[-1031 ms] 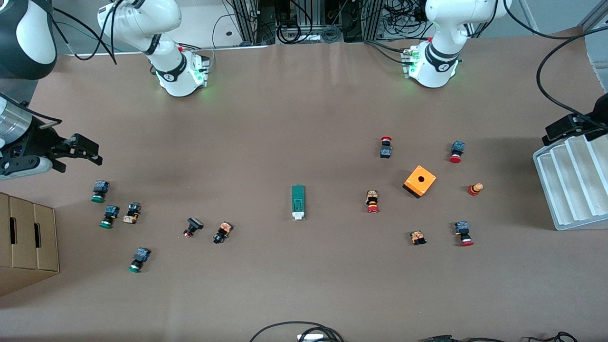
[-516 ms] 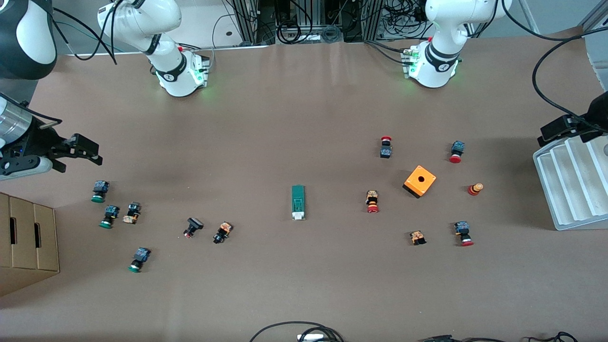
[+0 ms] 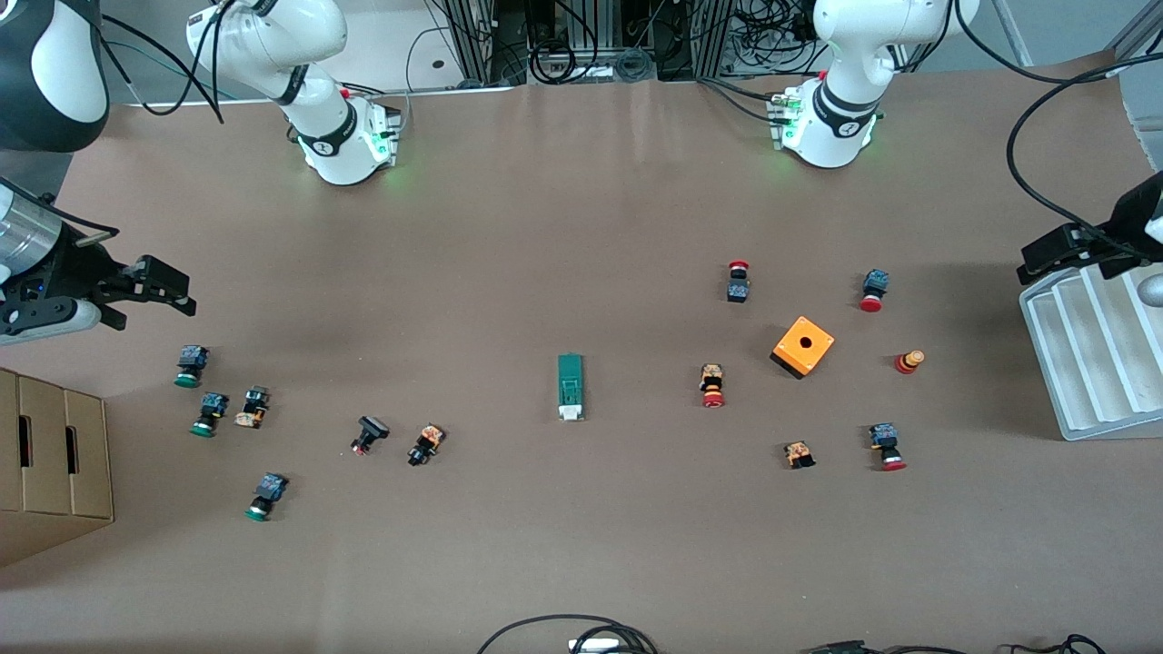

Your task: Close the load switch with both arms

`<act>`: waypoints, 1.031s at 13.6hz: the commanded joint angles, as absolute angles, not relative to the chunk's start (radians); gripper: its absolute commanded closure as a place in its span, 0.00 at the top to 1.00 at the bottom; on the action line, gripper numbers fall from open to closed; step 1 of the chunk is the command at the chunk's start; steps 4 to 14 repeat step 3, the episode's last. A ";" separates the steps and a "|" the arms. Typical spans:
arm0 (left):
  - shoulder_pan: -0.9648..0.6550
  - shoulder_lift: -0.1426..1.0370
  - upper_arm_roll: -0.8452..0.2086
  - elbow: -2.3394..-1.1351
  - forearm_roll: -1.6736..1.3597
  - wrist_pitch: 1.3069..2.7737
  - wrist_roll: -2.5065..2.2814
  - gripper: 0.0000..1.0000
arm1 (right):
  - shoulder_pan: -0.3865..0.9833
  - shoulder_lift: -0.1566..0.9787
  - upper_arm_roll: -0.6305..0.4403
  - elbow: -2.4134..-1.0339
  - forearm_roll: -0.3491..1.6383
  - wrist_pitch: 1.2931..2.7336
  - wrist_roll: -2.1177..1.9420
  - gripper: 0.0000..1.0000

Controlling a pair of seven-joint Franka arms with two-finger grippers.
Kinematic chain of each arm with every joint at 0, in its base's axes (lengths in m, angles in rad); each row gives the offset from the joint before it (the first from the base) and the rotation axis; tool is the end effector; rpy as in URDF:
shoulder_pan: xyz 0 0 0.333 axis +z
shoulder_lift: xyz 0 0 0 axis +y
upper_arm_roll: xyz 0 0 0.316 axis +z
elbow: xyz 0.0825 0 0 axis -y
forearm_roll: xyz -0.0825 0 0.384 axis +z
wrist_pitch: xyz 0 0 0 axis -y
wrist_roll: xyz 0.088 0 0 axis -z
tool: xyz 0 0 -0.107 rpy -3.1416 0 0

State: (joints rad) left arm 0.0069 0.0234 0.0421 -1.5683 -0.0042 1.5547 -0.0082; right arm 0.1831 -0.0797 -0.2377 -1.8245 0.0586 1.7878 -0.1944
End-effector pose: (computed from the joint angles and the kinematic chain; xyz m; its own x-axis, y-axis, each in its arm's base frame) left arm 0.5589 0.0267 0.6113 0.9977 0.0571 -0.0370 0.0572 -0.9984 0.0029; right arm 0.5419 -0.0286 0.5652 0.9905 0.1263 0.0541 0.1298 -0.9893 -0.0672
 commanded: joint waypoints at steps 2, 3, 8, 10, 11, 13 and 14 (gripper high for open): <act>0.008 0.038 0.043 -1.534 -0.012 1.543 0.006 1.00 | 0.195 -0.097 -0.244 -1.838 0.037 1.799 -0.198 1.00; 0.008 0.040 0.043 -1.532 -0.011 1.545 0.006 1.00 | 0.195 -0.097 -0.244 -1.838 0.037 1.798 -0.198 1.00; 0.008 0.040 0.043 -1.532 -0.011 1.545 0.006 1.00 | 0.195 -0.097 -0.244 -1.838 0.037 1.798 -0.198 1.00; 0.008 0.040 0.043 -1.532 -0.011 1.545 0.006 1.00 | 0.195 -0.097 -0.244 -1.838 0.037 1.798 -0.198 1.00; 0.008 0.040 0.043 -1.532 -0.011 1.545 0.006 1.00 | 0.195 -0.097 -0.244 -1.838 0.037 1.798 -0.198 1.00; 0.008 0.040 0.043 -1.532 -0.011 1.545 0.006 1.00 | 0.195 -0.097 -0.244 -1.838 0.037 1.798 -0.198 1.00; 0.008 0.040 0.043 -1.532 -0.011 1.545 0.006 1.00 | 0.195 -0.097 -0.244 -1.838 0.037 1.798 -0.198 1.00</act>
